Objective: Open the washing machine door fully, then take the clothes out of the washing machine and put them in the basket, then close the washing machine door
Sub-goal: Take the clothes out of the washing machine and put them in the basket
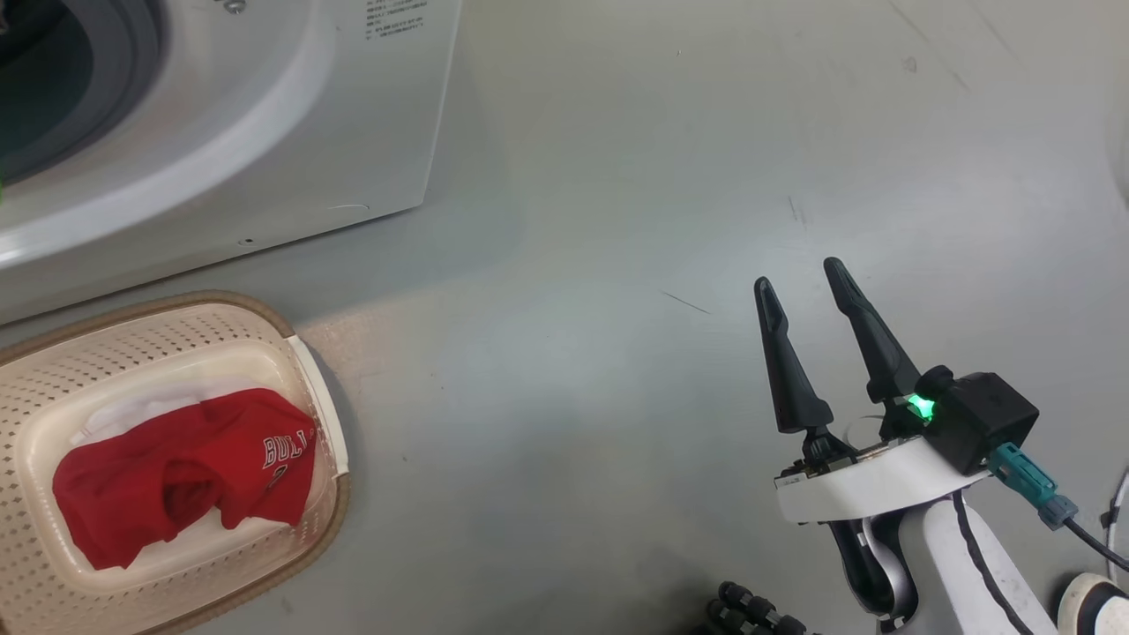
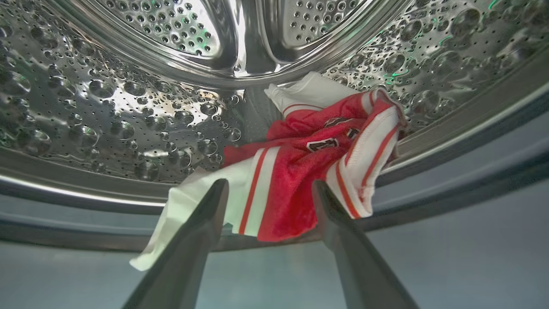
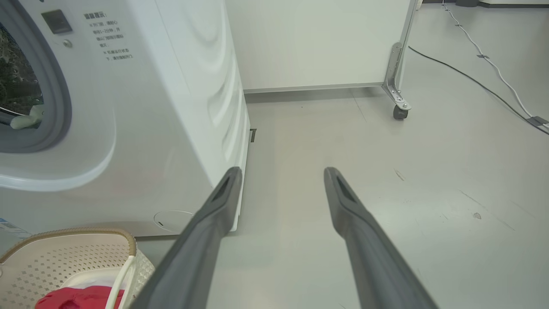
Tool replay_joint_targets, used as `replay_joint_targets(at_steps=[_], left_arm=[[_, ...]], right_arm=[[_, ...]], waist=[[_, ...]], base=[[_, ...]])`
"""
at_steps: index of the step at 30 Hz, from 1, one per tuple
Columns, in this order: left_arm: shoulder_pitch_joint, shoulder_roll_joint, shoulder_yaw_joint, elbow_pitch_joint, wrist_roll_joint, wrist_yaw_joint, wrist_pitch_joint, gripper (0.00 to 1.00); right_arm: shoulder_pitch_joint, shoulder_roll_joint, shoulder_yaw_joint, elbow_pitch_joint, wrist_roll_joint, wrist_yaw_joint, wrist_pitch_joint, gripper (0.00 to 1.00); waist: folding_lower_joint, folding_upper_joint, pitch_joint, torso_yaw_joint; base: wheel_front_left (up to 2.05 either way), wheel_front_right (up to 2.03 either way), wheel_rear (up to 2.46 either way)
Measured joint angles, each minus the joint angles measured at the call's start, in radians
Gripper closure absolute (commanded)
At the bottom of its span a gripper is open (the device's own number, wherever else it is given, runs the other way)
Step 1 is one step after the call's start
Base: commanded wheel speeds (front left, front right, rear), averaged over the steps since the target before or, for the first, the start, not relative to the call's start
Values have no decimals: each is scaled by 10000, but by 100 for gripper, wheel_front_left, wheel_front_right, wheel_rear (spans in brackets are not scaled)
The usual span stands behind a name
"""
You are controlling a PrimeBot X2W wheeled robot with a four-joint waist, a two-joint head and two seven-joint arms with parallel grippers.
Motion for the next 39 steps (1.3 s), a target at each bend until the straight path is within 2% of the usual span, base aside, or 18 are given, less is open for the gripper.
replay_joint_targets(at_steps=[10, 28, 29, 30, 31, 32, 39], left_arm=[[-999, 656, -36, 1012, 548, 153, 431, 0], [-1941, 671, -385, 2560, 813, 203, 848, 0], [-1986, 671, -384, 2638, 811, 203, 848, 28], [-2036, 669, -384, 2719, 809, 203, 851, 65], [-2068, 665, -387, 2771, 809, 203, 851, 65], [-2080, 656, -391, 2803, 809, 203, 851, 100], [-2176, 585, -433, 3124, 807, 188, 721, 100]], right_arm=[[-307, 10, 313, 0, 205, -96, -2, 0], [-488, 10, 393, 46, 351, -351, -2, 0], [-500, 10, 393, 52, 349, -353, -2, 0], [-517, 10, 393, 56, 347, -364, -2, 0], [-533, 10, 393, 59, 343, -366, -2, 0], [-551, 10, 393, 65, 336, -378, -2, 0], [-666, 10, 368, 113, 334, -424, -2, 0]], waist=[[0, 0, 469, -360], [0, 0, 609, -518], [0, 0, 610, -512], [0, 0, 610, -504], [0, 0, 609, -496], [0, 0, 607, -486], [0, 1, 549, -400]], base=[[0, 0, 0], [0, 0, 0], [0, 0, 0], [0, 0, 0], [0, 0, 0], [0, 0, 0], [0, 0, 0]])
